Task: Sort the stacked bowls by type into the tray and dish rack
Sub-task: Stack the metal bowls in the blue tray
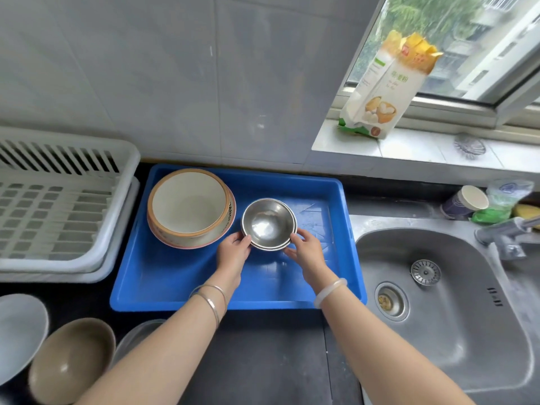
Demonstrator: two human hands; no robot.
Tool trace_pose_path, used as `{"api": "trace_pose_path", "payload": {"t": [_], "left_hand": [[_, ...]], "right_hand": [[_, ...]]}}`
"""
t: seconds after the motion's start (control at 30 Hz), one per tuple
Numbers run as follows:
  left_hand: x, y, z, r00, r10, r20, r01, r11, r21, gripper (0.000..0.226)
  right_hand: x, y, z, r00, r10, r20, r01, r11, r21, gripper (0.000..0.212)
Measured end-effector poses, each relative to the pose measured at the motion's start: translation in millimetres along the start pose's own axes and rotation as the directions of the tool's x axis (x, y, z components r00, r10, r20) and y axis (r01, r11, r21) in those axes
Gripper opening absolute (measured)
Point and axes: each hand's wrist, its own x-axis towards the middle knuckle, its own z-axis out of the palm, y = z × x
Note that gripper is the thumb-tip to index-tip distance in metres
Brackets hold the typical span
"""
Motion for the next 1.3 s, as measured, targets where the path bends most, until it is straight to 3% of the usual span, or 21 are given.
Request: {"api": "trace_pose_path", "payload": {"t": [0.2,0.57,0.77,0.87,1.0,1.13,1.3], "left_hand": [[12.7,-0.3,9.8,0.993,0.039,0.107,-0.036,0.999,-0.021,0.039],[32.7,1.4,25.1,0.995,0.091,-0.044,-0.094,0.994,-0.065,0.034],[32.8,1.4,24.1,0.996,0.087,-0.031,-0.088,0.995,-0.043,0.035],[30.5,1.7,22.3,0.997,0.079,-0.018,-0.079,0.997,-0.008,0.036],[16.4,3.1,17.9,0.997,0.067,0.035,-0.071,0.993,0.100,0.041],[-6.1,8.0,6.2,0.994,0.100,0.046,-0.109,0.956,0.274,0.046],[-52.7,20.5,-22.5,0.978,0.178,0.107,-0.207,0.855,0.474,0.033]], "right_hand": [[22.2,-9.5,11.8,0.999,-0.017,-0.042,0.018,0.999,0.030,0.033],[39.4,-16.0,25.0,0.993,-0.081,-0.080,0.077,0.996,-0.049,0.033],[28.6,-16.6,19.6,0.994,-0.091,0.054,0.094,0.995,-0.042,0.022],[22.9,-19.1,17.7,0.990,-0.127,0.066,0.135,0.982,-0.130,0.019],[11.7,-22.3,9.9,0.970,-0.234,0.061,0.235,0.853,-0.465,0.029],[-11.0,-23.5,0.0,0.968,-0.232,0.097,0.246,0.786,-0.567,0.033],[-50.1,-20.7,-4.9,0.933,-0.313,0.177,0.348,0.664,-0.661,0.035]]}}
